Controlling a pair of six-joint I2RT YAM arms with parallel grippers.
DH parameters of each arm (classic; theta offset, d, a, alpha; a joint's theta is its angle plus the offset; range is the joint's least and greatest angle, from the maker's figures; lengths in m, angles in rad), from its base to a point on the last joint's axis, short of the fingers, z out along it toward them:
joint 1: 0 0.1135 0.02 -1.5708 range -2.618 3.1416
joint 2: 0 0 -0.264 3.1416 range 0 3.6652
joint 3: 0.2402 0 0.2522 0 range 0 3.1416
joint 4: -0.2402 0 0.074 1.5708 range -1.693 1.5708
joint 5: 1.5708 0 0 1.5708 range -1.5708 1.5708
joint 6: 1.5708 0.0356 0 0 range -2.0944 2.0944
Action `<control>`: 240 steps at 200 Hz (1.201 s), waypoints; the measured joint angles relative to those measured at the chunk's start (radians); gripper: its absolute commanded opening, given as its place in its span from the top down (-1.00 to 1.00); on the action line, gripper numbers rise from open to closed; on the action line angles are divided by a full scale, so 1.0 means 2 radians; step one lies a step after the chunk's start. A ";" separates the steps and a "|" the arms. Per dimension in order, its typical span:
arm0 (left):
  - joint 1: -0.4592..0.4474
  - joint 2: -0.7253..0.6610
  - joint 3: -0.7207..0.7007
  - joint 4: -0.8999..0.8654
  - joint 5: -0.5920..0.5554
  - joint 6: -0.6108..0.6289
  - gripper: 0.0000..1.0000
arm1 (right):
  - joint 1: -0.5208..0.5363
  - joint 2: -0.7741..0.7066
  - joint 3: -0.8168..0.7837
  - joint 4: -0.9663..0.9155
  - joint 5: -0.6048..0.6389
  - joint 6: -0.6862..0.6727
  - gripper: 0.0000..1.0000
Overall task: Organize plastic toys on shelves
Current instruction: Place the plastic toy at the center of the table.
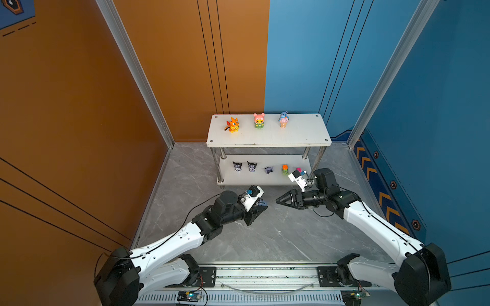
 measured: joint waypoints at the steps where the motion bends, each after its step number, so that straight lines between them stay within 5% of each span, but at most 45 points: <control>1: -0.001 0.001 0.000 0.000 -0.003 -0.002 0.81 | -0.001 -0.001 0.000 -0.002 0.003 -0.001 -0.51; 43: -0.101 0.104 0.000 0.019 -0.184 -0.137 0.90 | -0.008 -0.018 0.000 -0.054 0.087 -0.033 -0.51; 80: -0.194 0.186 0.018 0.036 -0.389 -0.234 0.71 | -0.011 -0.043 -0.003 -0.070 0.125 -0.045 -0.51; 114: -0.230 0.266 0.072 0.048 -0.513 -0.304 0.77 | -0.011 -0.057 -0.018 -0.070 0.134 -0.049 -0.51; 161: -0.239 0.336 0.099 0.060 -0.573 -0.364 0.77 | -0.014 -0.067 -0.042 -0.069 0.134 -0.048 -0.51; 240: -0.239 0.379 0.107 0.075 -0.580 -0.401 0.68 | -0.019 -0.076 -0.053 -0.069 0.134 -0.048 -0.51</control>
